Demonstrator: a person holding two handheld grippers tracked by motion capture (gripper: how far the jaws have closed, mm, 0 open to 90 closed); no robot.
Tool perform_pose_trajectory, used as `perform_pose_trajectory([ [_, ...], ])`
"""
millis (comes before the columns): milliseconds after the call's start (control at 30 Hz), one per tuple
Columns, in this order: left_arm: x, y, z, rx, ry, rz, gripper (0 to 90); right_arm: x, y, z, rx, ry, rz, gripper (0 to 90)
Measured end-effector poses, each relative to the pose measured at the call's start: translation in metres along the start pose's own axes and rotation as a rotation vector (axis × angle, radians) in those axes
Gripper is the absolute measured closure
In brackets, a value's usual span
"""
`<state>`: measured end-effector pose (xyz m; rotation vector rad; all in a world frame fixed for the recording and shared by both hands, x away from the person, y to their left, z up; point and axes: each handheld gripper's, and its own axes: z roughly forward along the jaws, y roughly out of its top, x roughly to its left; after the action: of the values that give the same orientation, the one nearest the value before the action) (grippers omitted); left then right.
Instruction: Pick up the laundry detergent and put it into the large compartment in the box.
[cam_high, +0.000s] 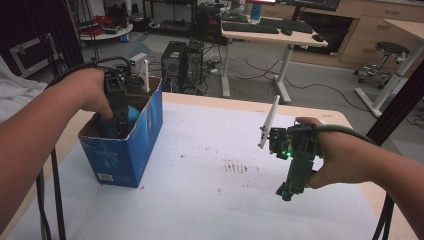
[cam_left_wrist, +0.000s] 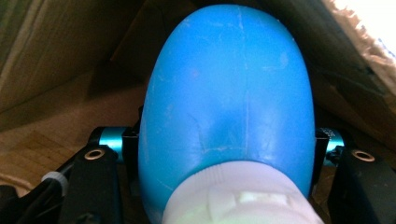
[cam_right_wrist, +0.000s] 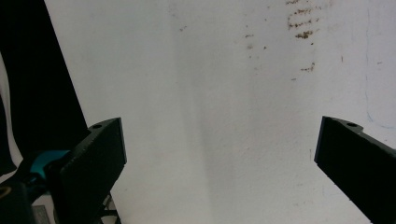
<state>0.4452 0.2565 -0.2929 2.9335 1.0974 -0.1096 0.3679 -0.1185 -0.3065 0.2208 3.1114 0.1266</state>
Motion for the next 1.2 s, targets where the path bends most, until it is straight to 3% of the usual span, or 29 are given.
perform_pose_trajectory([
  [167, 0.0, -0.001, -0.003, 0.006, 0.002, -0.006, 29.4, 0.0, 0.001, 0.0, 0.001, -0.002, 0.0, 1.1],
  [267, -0.001, -0.002, -0.007, 0.007, 0.01, 0.008, 29.2, 0.0, 0.0, 0.0, 0.002, -0.004, -0.005, 1.1],
  [567, -0.004, 0.0, -0.018, 0.005, 0.01, -0.006, 26.4, 0.002, -0.001, 0.0, 0.003, -0.002, -0.005, 1.1],
  [967, -0.009, 0.001, -0.053, -0.004, 0.056, -0.007, 20.4, 0.001, 0.003, 0.002, 0.008, 0.007, -0.015, 1.1],
  [1200, -0.011, -0.003, -0.07, -0.026, 0.074, -0.036, 16.1, 0.001, 0.006, 0.001, 0.01, 0.005, -0.018, 1.1],
])
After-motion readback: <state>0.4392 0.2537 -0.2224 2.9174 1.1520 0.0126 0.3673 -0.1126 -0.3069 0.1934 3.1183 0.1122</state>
